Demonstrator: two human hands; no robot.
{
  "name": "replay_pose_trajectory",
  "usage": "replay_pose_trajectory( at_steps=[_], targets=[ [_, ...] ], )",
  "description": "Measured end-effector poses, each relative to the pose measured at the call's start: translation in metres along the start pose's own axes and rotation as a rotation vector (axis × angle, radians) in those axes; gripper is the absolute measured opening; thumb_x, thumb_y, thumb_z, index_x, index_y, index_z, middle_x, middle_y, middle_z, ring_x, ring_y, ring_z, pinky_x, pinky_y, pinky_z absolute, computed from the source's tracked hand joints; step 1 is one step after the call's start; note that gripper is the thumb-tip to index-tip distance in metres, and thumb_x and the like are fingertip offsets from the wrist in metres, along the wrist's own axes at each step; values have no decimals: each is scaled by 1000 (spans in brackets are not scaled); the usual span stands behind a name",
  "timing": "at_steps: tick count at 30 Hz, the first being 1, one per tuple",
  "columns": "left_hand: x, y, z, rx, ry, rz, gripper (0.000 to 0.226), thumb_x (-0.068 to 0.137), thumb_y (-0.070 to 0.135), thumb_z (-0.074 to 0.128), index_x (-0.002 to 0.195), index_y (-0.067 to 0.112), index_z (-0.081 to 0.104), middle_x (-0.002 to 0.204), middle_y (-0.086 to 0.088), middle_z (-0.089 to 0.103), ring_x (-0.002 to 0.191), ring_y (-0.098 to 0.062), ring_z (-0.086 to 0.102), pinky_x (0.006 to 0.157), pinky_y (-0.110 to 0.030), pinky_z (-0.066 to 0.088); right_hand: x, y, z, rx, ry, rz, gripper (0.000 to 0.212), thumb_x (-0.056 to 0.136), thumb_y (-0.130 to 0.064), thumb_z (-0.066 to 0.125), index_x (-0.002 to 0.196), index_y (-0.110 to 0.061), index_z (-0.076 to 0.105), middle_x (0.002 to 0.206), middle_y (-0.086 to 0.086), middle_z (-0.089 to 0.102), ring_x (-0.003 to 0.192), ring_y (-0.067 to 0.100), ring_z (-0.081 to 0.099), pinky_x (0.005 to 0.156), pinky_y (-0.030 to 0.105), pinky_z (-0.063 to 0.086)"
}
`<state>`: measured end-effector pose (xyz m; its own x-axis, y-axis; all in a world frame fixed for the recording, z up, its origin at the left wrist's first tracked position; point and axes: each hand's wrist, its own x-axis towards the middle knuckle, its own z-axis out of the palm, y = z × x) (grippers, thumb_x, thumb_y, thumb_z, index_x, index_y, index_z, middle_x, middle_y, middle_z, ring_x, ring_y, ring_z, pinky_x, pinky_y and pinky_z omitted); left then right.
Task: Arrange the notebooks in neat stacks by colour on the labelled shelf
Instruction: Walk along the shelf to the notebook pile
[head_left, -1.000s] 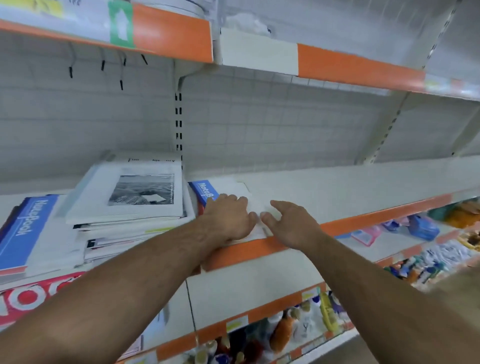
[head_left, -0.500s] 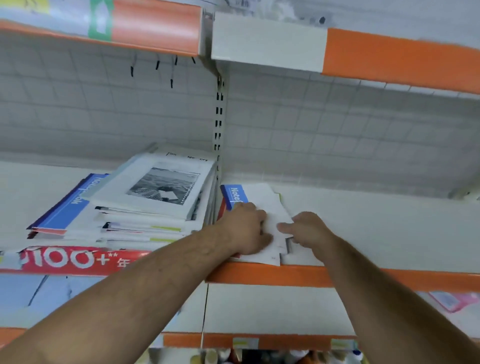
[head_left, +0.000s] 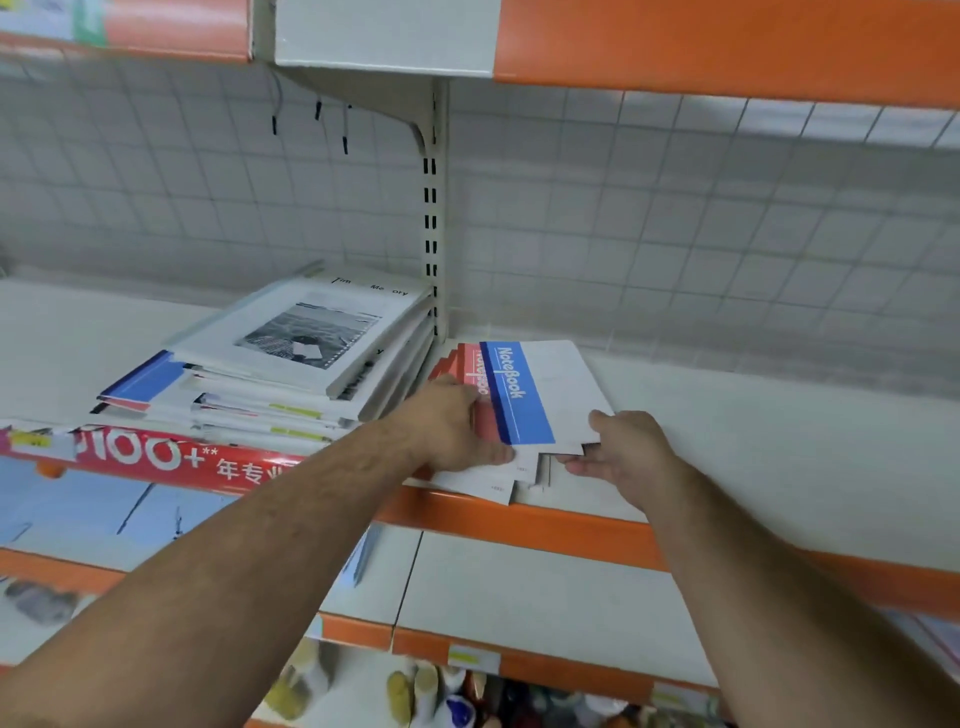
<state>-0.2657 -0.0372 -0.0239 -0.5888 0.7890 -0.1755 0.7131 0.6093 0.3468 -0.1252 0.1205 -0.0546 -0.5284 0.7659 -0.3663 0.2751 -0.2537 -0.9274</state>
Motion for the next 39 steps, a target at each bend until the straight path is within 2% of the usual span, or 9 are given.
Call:
replay_pose_trajectory(
  at_steps=[4,7,13,17,22,25,29,32,39],
  targets=[
    [1,0,2,10,-12,-5,92,75,70,70,152,30,37,148,4,33,138,-20,37,118,-40,31,0,2,-7,54,-79,5,25,103,-18,51,117,2,57,94,21,73,72,34,74,58,36,59],
    [3,0,2,25,-25,-25,94,74,71,70,152,34,35,150,5,31,141,-20,35,119,-44,30,1,3,-9,44,-108,-13,25,96,-9,61,119,3,60,95,19,74,71,32,74,61,37,60],
    [2,0,5,-96,-2,-74,81,67,61,82,131,26,46,126,10,61,110,-15,60,97,-36,51,2,5,-7,41,-53,-1,26,93,-5,64,117,3,59,96,20,70,74,31,72,73,46,62],
    [1,3,-1,-71,-59,-57,75,74,62,77,133,24,48,125,9,62,111,-16,61,92,-32,50,1,4,-8,73,-34,-10,22,96,-4,58,115,5,57,91,20,67,67,29,67,69,43,62],
    [-3,-6,-17,-86,-130,-34,34,87,51,67,112,29,61,105,11,65,94,-6,62,80,-27,48,-5,0,-6,58,-2,-1,17,97,-5,56,110,6,58,87,19,66,66,29,66,61,39,61],
    [-8,-10,-21,-59,-165,-7,46,86,45,69,128,28,60,119,9,62,104,-10,59,94,-32,48,-4,-2,-2,33,25,7,19,97,-8,56,111,5,59,87,19,69,65,28,68,59,38,61],
    [-12,-16,-16,-107,-132,17,54,84,42,74,134,28,58,116,10,58,105,-13,58,91,-30,47,-4,-1,1,32,42,-4,19,98,-9,56,110,5,59,85,19,69,65,28,67,62,39,61],
    [-10,-19,-14,-80,-111,40,56,84,41,75,135,28,57,123,8,59,108,-15,58,95,-32,48,-7,0,2,55,53,-15,19,98,-9,58,109,5,60,83,17,67,63,27,65,62,40,61],
    [-6,-23,-3,-50,-63,29,83,76,66,72,146,34,42,142,1,43,130,-23,47,109,-42,40,-7,2,-1,121,35,-28,21,96,-13,61,107,5,63,77,14,65,55,22,58,57,37,56]
  ],
)
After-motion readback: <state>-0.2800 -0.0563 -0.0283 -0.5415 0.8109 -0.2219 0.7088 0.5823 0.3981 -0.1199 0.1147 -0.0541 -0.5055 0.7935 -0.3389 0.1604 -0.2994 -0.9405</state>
